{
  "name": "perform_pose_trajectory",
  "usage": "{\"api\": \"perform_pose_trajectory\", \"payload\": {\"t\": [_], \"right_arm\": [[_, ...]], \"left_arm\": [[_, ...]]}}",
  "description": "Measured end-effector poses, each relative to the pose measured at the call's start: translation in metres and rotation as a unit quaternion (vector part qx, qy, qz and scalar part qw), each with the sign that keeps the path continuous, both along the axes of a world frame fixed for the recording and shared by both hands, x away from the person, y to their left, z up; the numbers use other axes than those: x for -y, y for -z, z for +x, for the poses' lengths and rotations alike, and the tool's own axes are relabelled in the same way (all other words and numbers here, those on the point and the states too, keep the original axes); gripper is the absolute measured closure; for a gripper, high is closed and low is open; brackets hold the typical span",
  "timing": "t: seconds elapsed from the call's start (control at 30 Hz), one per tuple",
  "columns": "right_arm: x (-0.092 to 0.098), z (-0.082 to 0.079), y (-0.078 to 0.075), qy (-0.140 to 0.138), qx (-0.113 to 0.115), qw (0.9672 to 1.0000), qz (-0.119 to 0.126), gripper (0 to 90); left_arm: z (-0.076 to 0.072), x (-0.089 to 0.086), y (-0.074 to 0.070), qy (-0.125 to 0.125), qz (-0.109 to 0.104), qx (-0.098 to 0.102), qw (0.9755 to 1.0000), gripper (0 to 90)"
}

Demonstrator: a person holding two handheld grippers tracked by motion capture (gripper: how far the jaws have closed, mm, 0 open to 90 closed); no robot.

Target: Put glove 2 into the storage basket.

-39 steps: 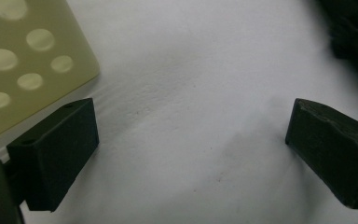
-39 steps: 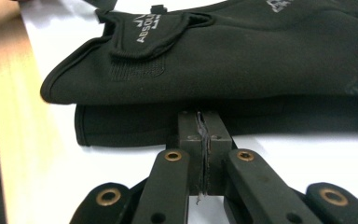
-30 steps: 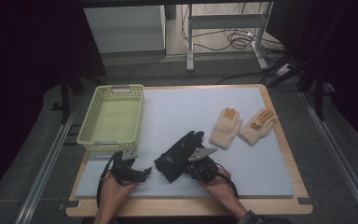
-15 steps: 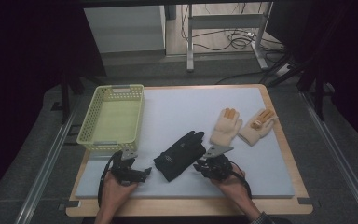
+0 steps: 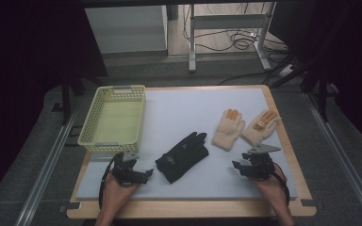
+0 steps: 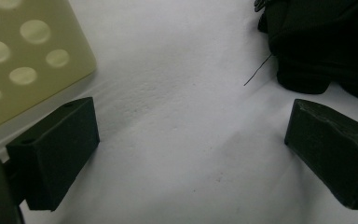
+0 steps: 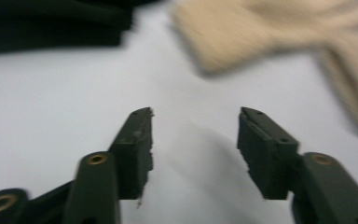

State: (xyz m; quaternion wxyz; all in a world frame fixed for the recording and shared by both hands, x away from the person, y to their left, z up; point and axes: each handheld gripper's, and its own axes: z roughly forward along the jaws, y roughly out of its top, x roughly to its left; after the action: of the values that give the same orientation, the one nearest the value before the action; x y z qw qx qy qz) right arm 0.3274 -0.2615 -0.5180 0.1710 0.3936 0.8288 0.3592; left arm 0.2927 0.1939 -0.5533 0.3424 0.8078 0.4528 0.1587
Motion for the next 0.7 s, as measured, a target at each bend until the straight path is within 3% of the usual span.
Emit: {"api": "perform_pose_trajectory", "payload": {"t": [0.1, 0.2, 0.3, 0.53, 0.7], "right_arm": [[0.016, 0.002, 0.006, 0.039, 0.004, 0.9988, -0.030, 33.6], [0.023, 0.002, 0.011, 0.043, 0.010, 0.9990, 0.005, 31.1], [0.018, 0.000, 0.012, 0.041, 0.023, 0.9987, -0.018, 27.8], [0.019, 0.000, 0.012, 0.045, 0.021, 0.9986, -0.015, 27.4], [0.019, 0.000, 0.012, 0.046, 0.022, 0.9986, -0.015, 27.3]], "left_arm": [[0.000, 0.000, 0.000, 0.000, -0.001, 0.000, 1.0000, 2.9], [0.000, 0.000, 0.000, 0.001, -0.001, 0.000, 1.0000, 2.9], [0.000, 0.000, 0.000, 0.001, -0.001, 0.000, 1.0000, 2.8], [0.000, 0.000, -0.004, 0.015, 0.005, -0.010, 0.9998, 4.6], [-0.001, 0.008, -0.023, 0.052, -0.020, -0.024, 0.9981, 3.2]]}}
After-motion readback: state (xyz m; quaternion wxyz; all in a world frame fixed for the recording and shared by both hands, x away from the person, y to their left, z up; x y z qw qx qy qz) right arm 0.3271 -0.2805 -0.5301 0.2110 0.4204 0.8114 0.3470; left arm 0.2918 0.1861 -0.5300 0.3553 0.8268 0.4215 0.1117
